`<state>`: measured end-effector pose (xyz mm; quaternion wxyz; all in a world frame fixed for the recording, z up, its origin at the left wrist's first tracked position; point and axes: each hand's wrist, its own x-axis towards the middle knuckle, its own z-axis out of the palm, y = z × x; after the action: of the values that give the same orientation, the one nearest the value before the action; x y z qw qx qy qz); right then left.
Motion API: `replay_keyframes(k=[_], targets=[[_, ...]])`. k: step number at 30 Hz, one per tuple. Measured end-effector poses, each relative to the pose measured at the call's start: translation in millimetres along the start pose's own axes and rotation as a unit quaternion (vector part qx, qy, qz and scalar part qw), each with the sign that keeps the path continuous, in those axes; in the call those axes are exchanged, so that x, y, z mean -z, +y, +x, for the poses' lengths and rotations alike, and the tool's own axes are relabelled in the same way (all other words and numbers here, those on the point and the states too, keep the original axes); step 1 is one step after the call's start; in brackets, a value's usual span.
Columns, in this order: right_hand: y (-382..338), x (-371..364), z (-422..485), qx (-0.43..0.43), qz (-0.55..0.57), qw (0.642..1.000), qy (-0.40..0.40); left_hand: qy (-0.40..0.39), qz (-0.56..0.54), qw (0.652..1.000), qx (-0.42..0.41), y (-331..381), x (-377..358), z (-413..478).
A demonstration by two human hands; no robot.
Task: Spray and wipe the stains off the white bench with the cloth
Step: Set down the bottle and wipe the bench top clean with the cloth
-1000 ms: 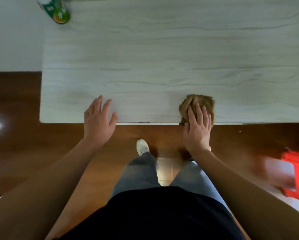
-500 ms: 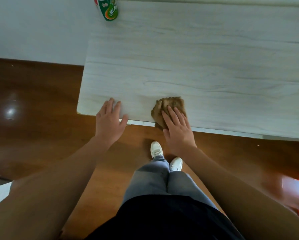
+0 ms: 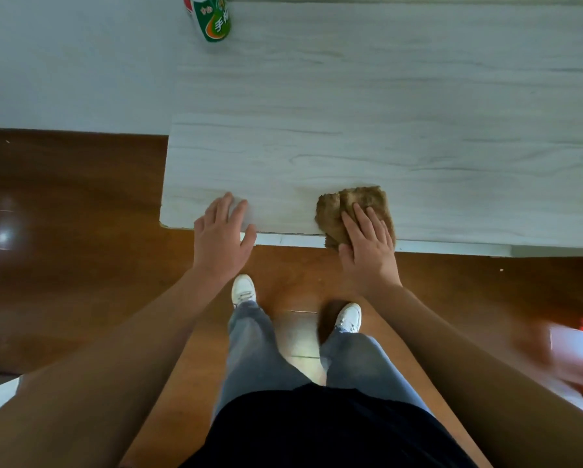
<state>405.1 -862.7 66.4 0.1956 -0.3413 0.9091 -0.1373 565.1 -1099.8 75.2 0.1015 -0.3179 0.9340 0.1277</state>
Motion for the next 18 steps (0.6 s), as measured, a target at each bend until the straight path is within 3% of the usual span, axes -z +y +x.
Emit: replay_keyframes(k=[8, 14, 18], targets=[[-98.8, -43.1, 8.7, -0.047, 0.016, 0.998, 0.032, -0.021, 0.009, 0.989, -0.148, -89.0, 24.9, 16.4], [-237.0, -94.5, 33.4, 0.014, 0.01, 1.0, 0.005, -0.044, 0.021, 0.994, -0.093, -195.6, 51.9, 13.2], [-289.8, -110.2, 50.6, 0.043, -0.009, 0.999, -0.015, -0.044, 0.009, 0.995, -0.085, -238.8, 59.4, 10.5]])
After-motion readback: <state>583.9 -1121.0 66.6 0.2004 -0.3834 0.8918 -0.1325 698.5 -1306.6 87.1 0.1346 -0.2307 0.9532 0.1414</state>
